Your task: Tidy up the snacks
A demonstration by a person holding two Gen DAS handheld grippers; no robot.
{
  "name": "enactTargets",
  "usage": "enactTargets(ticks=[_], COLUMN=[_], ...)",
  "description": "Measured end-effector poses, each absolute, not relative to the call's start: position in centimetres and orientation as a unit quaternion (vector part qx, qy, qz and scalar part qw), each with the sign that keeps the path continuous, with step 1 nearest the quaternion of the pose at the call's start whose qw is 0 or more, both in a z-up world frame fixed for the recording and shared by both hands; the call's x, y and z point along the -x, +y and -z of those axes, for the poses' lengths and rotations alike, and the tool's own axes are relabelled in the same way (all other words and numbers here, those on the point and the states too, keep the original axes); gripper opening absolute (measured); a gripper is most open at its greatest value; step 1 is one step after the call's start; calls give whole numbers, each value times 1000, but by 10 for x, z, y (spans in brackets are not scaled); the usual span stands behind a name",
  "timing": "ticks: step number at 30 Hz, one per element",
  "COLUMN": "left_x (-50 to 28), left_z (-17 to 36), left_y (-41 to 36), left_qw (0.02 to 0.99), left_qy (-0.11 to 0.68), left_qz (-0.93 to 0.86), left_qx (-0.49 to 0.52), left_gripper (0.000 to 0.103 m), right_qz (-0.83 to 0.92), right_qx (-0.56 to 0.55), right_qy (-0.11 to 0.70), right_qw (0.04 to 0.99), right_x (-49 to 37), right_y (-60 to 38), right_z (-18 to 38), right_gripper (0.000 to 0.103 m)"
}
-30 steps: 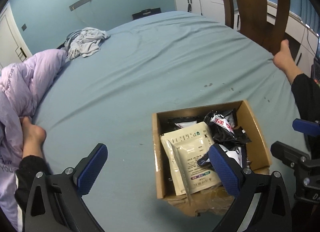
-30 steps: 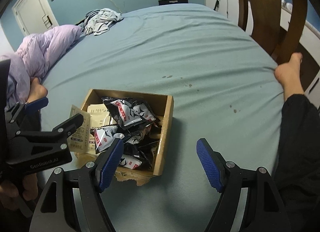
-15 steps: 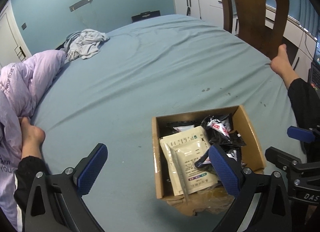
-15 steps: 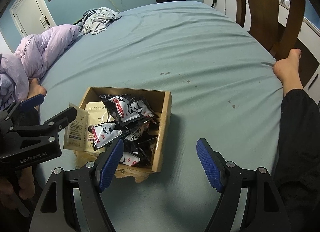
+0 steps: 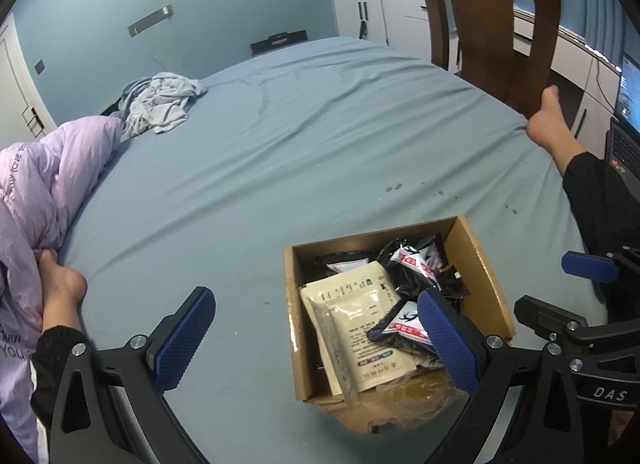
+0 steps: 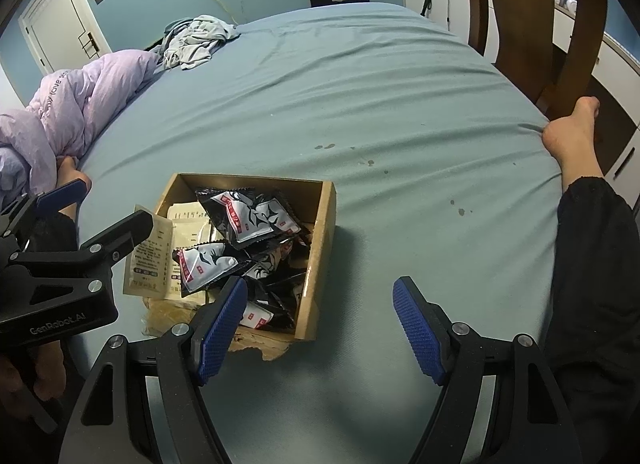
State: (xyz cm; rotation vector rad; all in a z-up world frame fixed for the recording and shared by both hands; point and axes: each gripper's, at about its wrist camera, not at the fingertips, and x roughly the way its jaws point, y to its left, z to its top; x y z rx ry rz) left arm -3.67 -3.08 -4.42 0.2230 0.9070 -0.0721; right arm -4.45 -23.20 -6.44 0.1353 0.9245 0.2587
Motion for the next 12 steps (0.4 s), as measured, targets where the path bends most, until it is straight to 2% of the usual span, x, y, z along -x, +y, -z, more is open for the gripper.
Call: enactTargets(ticks=[12], left_x=[33], left_z=[32], left_y=[-36], left_qw=[895], left_qy=[432], left_qz=[56], left_qx=[-97], left_gripper=[103], right_qz=[-118], right_qx=[-80], right_qy=[454], right_qw=[879], right_x=[39], right_y=[-239], right_z=[67], right_gripper=[75])
